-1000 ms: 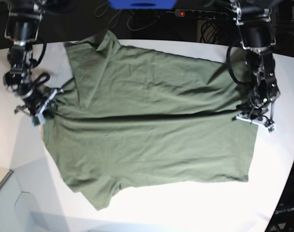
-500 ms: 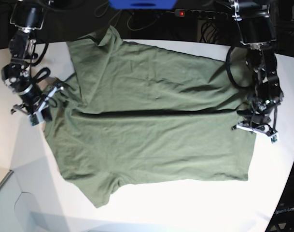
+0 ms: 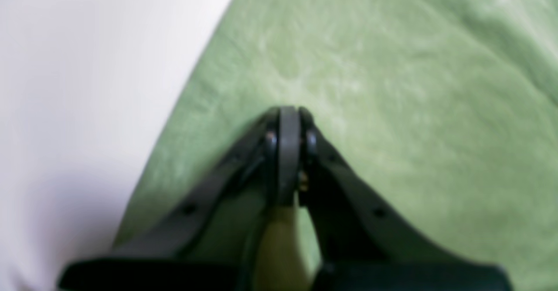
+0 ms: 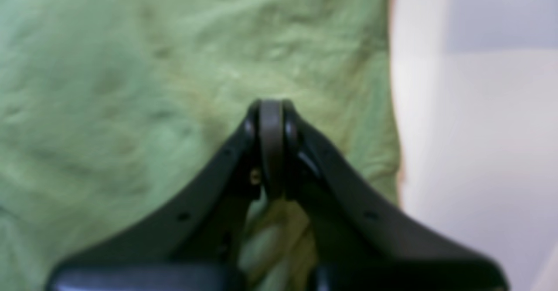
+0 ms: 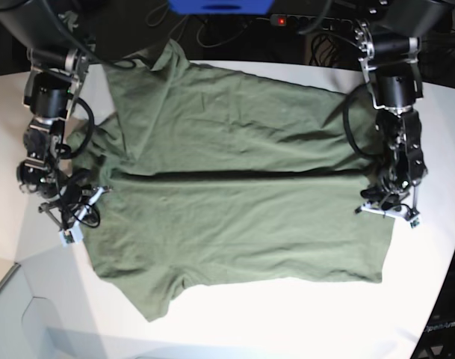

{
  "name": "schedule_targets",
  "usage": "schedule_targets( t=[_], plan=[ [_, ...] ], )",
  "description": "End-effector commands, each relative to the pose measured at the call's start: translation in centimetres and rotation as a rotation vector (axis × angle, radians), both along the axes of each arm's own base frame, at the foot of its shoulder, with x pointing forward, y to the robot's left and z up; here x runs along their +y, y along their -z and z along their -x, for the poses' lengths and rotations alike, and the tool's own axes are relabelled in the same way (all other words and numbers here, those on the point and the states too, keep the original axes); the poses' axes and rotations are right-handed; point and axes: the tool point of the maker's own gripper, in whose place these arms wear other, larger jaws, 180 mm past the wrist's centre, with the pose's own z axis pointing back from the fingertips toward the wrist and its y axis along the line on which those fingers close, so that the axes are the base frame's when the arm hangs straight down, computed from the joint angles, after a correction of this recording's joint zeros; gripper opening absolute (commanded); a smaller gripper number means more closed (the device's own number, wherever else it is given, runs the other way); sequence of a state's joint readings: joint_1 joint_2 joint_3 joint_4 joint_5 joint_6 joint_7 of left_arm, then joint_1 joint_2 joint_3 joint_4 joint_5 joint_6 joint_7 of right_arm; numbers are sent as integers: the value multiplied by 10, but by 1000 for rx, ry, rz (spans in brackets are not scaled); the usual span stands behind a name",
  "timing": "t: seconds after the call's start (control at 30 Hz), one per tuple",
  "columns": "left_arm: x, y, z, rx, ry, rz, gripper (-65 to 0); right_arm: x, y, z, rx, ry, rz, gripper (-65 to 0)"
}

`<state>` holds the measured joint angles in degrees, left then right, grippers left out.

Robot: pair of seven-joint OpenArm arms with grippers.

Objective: Layout the t-shirt on the table in an organized manner, then fold the t-shirt properly
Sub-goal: 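Pull the shirt edges apart with both grippers to smooth it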

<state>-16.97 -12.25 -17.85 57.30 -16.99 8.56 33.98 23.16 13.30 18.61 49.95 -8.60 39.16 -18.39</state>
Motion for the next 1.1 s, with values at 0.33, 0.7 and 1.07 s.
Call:
schedule_targets(
  t=[0.33,0.7,1.07],
  plan=[
    [2,14,-43,-38,25,-115,-649,-15,-25,-37,-99,42,-61,-650],
    [16,-44,-92,-164,9,-150,-649,-96,-47,-64,-230,366,163,-650],
    [-22,-112,-72,-286,141,-156,-649,-15,-75,-44,-126,18,198,-650]
  ],
)
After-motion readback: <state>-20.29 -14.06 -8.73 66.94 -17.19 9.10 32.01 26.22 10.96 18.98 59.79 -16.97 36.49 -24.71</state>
